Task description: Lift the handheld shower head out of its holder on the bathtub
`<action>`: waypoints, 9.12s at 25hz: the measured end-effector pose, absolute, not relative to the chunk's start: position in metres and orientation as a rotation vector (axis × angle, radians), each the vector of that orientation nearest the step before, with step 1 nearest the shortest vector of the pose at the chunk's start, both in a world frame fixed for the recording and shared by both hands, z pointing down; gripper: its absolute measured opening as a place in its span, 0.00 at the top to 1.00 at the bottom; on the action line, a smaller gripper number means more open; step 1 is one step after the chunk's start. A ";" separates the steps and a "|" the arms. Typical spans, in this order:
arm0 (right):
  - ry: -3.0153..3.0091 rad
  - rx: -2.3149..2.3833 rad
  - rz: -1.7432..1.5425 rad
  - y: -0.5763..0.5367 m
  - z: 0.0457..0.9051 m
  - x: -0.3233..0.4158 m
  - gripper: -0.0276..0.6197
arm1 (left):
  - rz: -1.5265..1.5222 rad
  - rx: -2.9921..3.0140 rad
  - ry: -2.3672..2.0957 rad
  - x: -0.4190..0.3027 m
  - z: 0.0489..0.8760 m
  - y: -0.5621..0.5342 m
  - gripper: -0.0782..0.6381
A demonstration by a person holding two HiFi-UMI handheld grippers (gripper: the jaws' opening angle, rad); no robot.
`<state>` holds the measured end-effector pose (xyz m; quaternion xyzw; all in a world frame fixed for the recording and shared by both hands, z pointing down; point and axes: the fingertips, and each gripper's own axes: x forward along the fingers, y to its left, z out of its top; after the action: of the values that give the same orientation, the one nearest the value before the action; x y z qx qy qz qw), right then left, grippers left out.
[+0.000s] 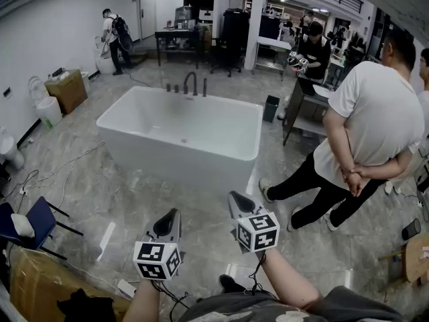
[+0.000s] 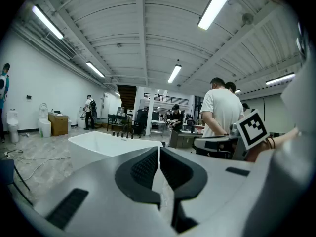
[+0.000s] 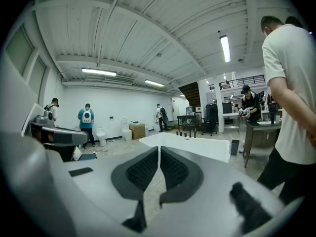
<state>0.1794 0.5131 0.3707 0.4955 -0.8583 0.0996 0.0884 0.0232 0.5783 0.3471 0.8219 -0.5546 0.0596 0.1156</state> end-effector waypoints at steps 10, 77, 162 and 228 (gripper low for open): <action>-2.590 1.360 0.200 0.523 0.384 0.149 0.91 | 0.055 2.405 -1.641 0.029 0.359 0.573 0.85; -2.649 1.322 0.526 0.172 0.476 0.197 0.90 | 0.087 2.243 -1.769 0.039 0.407 0.250 0.85; -2.328 1.814 0.528 -0.528 0.531 0.134 0.90 | 0.261 2.420 -1.345 -0.115 0.489 -0.482 0.85; -2.123 1.801 0.422 -0.938 0.787 0.101 0.74 | 0.257 2.316 -1.425 -0.112 0.655 -0.752 0.85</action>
<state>0.1015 -0.9384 0.7869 0.6311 -0.7440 0.1480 0.1621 -0.1123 -0.7522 0.6546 0.8301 -0.5109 0.0922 0.2036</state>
